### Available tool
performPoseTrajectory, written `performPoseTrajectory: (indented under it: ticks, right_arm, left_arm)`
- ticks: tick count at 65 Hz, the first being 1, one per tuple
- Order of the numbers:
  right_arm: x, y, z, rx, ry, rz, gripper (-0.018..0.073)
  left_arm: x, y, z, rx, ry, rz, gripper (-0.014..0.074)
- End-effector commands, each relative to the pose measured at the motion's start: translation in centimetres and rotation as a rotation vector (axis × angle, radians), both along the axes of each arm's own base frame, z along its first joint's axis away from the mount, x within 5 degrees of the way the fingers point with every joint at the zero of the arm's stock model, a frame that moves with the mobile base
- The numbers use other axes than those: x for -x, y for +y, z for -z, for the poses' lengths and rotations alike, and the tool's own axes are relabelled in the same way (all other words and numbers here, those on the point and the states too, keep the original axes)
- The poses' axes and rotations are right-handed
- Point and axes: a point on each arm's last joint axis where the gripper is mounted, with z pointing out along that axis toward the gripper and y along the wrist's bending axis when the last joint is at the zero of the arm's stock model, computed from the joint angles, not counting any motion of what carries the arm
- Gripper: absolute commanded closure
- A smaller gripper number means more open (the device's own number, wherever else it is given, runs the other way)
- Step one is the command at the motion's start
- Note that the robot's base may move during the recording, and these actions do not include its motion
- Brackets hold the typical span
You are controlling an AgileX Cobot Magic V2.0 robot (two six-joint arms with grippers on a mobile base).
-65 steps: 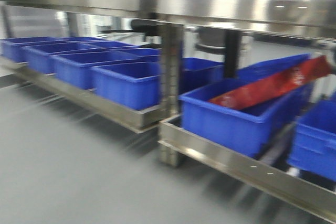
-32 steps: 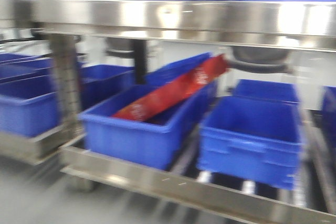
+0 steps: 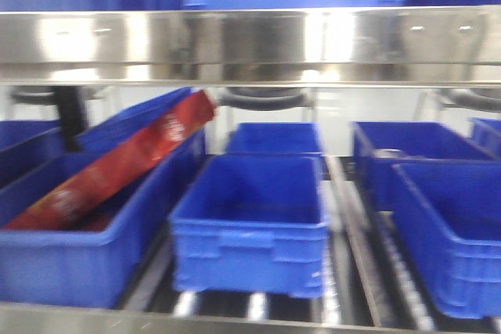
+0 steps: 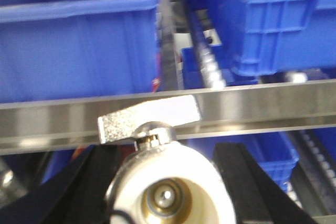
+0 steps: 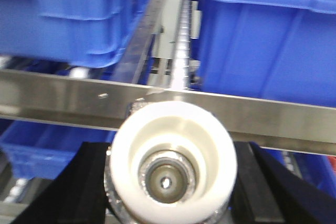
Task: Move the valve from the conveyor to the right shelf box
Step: 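Lower both held valves into blue boxes on the shelf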
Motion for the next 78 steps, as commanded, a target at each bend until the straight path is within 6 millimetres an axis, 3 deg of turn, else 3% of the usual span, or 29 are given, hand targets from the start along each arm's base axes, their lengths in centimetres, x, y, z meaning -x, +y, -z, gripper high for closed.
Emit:
performPoseTrajectory:
  ticks: [1,78]
  right_arm:
    - [0.16,-0.08,-1.44,0.005,-0.111,0.01,0.0713]
    - [0.16,-0.08,-1.44,0.005,-0.111,0.01,0.0713]
  left_arm:
    - [0.15,-0.12,-0.91,0.013,-0.073,0.004,0.0708]
    - [0.15,-0.12,-0.91,0.013,-0.073,0.004,0.0708]
